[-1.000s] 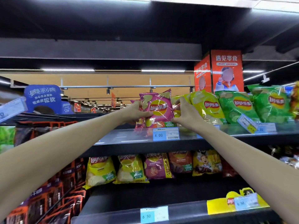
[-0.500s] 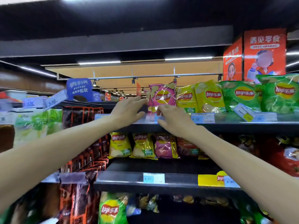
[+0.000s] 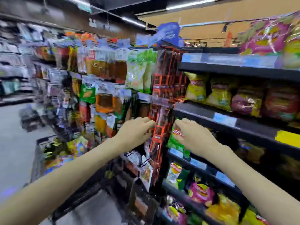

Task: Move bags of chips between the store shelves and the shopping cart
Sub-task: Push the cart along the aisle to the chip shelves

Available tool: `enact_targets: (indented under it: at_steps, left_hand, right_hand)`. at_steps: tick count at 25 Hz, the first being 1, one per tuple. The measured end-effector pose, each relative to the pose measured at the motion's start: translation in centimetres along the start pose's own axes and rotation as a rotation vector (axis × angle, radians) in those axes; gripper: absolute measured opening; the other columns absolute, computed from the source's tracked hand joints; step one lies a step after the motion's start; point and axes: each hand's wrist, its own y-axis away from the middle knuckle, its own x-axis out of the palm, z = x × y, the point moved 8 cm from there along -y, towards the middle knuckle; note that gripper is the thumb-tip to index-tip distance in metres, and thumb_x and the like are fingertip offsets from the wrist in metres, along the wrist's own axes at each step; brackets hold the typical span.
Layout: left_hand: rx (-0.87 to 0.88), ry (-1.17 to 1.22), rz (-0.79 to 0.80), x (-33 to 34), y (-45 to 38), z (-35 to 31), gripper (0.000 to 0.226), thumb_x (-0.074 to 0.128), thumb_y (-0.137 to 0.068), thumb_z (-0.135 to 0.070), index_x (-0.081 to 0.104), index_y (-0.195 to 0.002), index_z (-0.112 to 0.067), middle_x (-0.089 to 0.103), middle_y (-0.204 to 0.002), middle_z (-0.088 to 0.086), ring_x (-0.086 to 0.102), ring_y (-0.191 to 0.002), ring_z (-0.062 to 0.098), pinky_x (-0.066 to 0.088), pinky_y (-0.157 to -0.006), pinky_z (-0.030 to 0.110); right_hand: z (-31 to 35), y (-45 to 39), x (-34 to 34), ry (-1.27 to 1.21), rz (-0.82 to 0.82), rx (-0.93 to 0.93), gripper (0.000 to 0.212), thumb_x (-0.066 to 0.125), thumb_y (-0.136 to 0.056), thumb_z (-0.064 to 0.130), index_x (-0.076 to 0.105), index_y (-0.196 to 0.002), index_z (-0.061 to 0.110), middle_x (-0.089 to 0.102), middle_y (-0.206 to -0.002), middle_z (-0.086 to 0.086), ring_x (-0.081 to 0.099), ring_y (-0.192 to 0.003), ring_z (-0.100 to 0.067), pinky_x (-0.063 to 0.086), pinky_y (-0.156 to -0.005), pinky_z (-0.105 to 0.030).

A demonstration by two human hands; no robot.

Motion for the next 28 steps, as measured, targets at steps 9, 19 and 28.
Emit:
enact_targets:
  at_steps: [9,19,28]
  left_hand:
    - [-0.561,-0.095,0.101,-0.7,28.7,11.5,0.032,0.062,-0.087,-0.027,0.062,-0.117,-0.02,0.065,-0.106,0.001,0.064,-0.097,0.029,0.056,-0.071,0.043]
    - [-1.007,-0.183,0.191,-8.8,56.4,24.5,0.034,0.064,-0.092,-0.025,0.06,-0.126,-0.024,0.064,-0.123,-0.005,0.063,-0.109,0.024,0.053,-0.076,0.038]
    - [-1.056,-0.229,0.3,-11.3,68.5,38.8,0.035,0.074,-0.082,-0.026,0.064,-0.115,-0.026,0.067,-0.104,-0.007,0.068,-0.086,0.02,0.051,-0.053,0.032]
  right_hand:
    - [24.8,-0.9,11.6,-0.284,0.153,-0.401,0.026,0.049,-0.099,0.043,0.045,-0.117,0.025,0.049,-0.114,0.003,0.05,-0.111,-0.021,0.045,-0.077,-0.035]
    - [56.3,-3.0,20.1,-0.402,0.333,-0.657,0.033,0.051,-0.097,0.039,0.047,-0.123,0.02,0.053,-0.12,-0.001,0.052,-0.115,-0.025,0.046,-0.083,-0.039]
    - [73.0,-9.0,25.4,-0.433,0.425,-0.689,0.03,0.05,-0.097,0.041,0.047,-0.12,0.023,0.053,-0.118,0.002,0.054,-0.112,-0.024,0.05,-0.083,-0.04]
